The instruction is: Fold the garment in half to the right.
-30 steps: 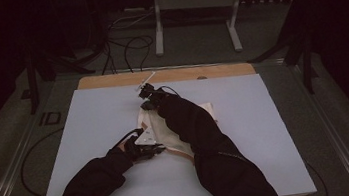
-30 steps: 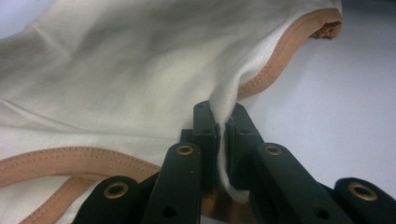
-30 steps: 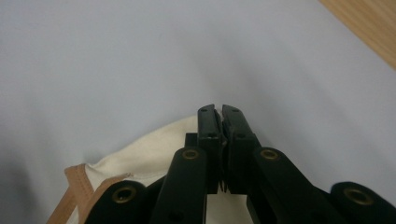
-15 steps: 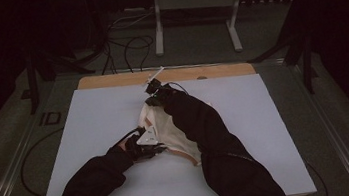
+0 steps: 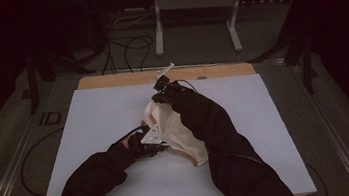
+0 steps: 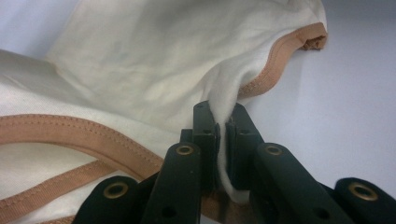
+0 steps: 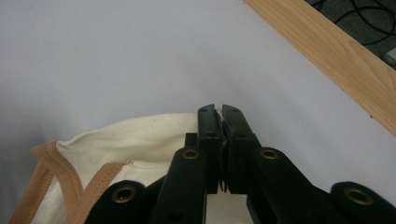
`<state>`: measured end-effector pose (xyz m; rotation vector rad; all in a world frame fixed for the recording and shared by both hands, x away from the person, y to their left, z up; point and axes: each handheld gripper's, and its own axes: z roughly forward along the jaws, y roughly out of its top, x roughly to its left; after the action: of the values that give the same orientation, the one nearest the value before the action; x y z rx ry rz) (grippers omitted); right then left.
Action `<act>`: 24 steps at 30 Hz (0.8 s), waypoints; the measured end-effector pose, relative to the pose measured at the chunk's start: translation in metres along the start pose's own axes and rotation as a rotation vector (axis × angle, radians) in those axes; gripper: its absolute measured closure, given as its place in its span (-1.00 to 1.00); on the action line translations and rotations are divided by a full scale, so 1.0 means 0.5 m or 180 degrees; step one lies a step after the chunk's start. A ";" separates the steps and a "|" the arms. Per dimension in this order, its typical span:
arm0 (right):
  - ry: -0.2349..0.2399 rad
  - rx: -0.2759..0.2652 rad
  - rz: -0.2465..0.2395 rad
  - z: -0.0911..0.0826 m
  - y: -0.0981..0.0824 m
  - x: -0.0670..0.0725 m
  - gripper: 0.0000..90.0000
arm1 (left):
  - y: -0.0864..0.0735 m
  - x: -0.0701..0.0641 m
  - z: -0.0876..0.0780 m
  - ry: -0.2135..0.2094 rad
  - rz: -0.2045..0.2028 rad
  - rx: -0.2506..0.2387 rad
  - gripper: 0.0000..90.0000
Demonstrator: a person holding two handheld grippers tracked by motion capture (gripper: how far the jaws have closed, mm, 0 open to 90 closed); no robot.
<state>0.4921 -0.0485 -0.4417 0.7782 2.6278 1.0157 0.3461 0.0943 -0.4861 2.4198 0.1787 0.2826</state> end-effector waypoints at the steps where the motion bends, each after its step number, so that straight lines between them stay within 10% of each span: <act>1: 0.0013 -0.0030 0.0018 -0.003 -0.002 -0.001 0.95 | 0.003 0.000 -0.001 0.0005 0.0028 0.0017 0.89; 24: -0.0089 -0.0172 0.0175 -0.078 -0.043 -0.030 0.95 | 0.057 -0.004 0.002 -0.0045 0.0244 0.0106 0.89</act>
<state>0.4815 -0.0918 -0.4272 0.8504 2.5574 1.0777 0.3461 0.0714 -0.4686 2.4646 0.0852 0.2991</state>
